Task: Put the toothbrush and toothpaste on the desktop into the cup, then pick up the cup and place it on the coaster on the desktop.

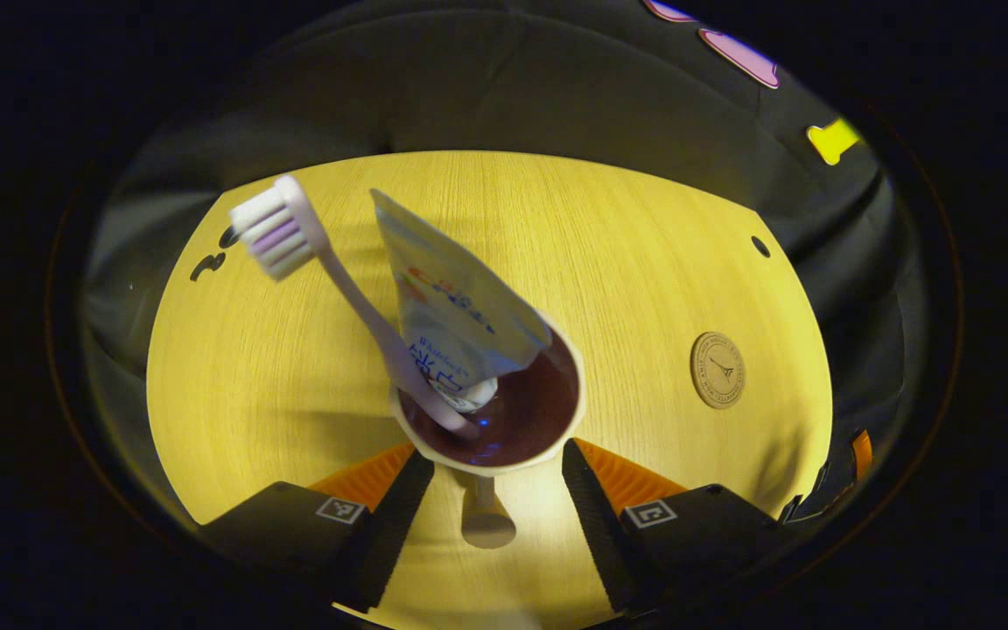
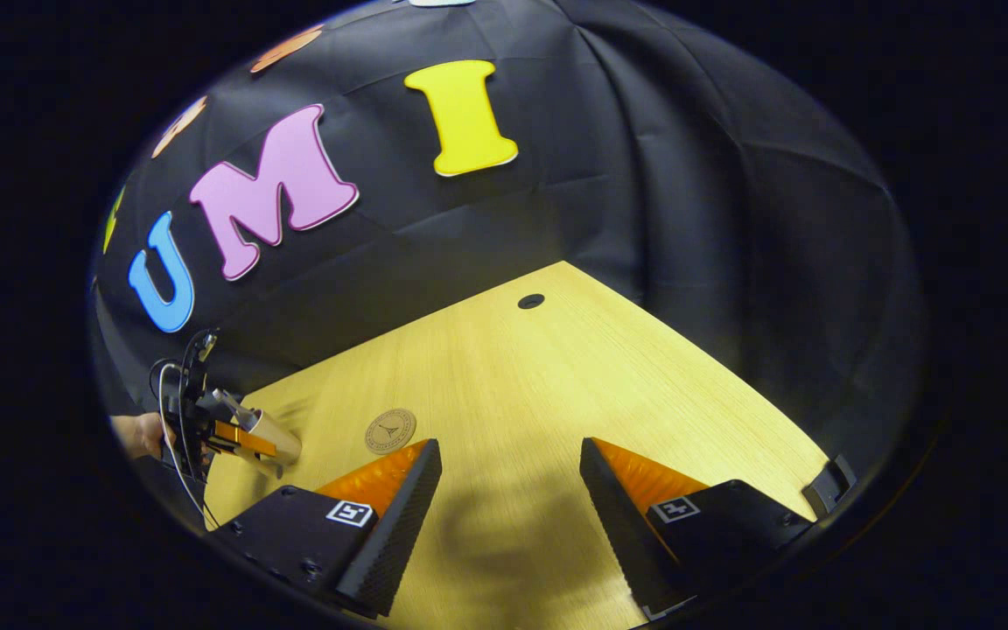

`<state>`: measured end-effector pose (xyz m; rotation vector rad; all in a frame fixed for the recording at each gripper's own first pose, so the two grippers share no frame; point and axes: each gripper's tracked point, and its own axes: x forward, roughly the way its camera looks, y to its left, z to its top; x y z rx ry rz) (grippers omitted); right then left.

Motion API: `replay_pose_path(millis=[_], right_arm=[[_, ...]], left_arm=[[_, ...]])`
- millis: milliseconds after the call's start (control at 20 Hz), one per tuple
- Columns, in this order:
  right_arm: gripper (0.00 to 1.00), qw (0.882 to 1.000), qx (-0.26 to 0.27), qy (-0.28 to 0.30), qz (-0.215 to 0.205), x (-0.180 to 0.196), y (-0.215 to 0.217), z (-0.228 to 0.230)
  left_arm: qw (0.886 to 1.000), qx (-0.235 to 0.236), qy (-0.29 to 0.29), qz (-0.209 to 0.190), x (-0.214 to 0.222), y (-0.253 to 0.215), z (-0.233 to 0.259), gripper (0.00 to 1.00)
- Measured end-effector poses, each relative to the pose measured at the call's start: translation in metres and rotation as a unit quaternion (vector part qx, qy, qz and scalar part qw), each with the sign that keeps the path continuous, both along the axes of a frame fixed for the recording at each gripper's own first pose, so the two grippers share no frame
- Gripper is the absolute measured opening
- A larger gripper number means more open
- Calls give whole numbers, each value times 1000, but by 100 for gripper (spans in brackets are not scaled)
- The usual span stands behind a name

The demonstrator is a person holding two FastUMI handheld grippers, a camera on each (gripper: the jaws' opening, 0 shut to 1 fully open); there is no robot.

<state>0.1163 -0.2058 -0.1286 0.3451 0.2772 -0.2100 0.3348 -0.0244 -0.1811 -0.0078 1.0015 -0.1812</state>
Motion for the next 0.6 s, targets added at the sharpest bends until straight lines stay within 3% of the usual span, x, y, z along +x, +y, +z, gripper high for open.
replay_pose_path(millis=[200,250,300,550,600], right_arm=[[98,1000,8,-3,-12,-1,-9,5],[98,1000,6,-3,-12,-1,-11,6],[98,1000,3,-2,-11,-1,-11,6],[98,1000,16,8,-8,-3,-11,1],[98,1000,18,11,-7,-4,-11,0]], left_arm=[[999,32,29,-16,1,5,-8,81],[999,39,33,-17,1,7,-9,84],[998,45,36,-19,1,8,-11,74],[997,41,60,-22,-4,10,-18,59],[997,40,64,-19,-5,10,-20,41]])
